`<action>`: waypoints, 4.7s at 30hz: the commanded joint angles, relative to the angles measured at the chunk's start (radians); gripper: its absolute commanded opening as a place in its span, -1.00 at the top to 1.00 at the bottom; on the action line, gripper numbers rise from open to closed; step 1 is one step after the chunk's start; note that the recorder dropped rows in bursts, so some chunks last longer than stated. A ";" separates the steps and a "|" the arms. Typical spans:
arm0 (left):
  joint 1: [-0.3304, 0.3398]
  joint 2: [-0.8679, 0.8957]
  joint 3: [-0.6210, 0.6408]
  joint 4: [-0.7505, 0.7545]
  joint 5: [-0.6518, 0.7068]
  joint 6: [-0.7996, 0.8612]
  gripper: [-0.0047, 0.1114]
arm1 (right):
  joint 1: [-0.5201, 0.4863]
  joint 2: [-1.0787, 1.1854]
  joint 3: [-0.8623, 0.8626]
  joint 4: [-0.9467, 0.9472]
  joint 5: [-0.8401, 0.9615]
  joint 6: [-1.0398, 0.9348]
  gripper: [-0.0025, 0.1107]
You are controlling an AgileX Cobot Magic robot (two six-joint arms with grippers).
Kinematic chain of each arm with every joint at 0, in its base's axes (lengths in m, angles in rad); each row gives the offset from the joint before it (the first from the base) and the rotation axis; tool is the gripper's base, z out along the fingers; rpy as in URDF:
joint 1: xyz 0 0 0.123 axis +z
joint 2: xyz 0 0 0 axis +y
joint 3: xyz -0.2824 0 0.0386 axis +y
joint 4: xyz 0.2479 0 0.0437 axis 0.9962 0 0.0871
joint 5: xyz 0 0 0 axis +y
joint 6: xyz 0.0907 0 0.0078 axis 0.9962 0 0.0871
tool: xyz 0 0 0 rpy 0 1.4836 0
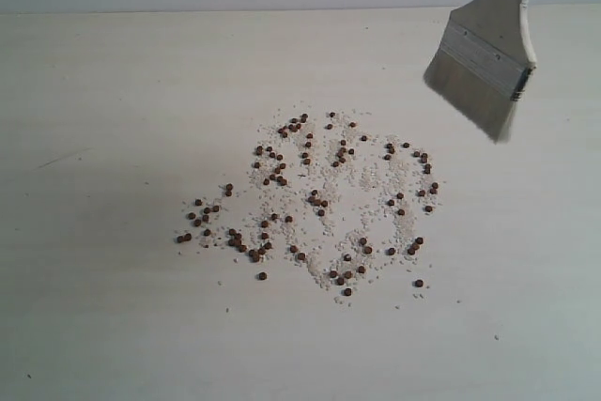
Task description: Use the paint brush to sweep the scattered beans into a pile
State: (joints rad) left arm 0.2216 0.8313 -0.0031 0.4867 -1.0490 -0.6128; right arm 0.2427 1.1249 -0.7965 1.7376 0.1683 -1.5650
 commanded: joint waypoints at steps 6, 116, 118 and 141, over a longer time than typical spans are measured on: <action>0.003 -0.324 0.003 -0.238 0.455 0.169 0.92 | 0.002 -0.021 0.004 0.007 0.027 -0.010 0.96; -0.001 -0.771 0.003 -0.025 1.015 -0.098 0.92 | 0.002 0.037 -0.033 -2.587 0.545 2.032 0.96; -0.001 -0.771 0.003 -0.025 1.015 -0.098 0.92 | 0.002 0.011 -0.033 -2.357 0.520 2.036 0.96; -0.001 -0.771 0.003 -0.025 1.015 -0.098 0.92 | 0.387 0.219 0.416 -1.521 -1.037 2.013 0.96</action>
State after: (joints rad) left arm 0.2216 0.0663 -0.0031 0.4608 -0.0335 -0.7106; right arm 0.5344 1.2825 -0.3769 0.0304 -0.7565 0.5813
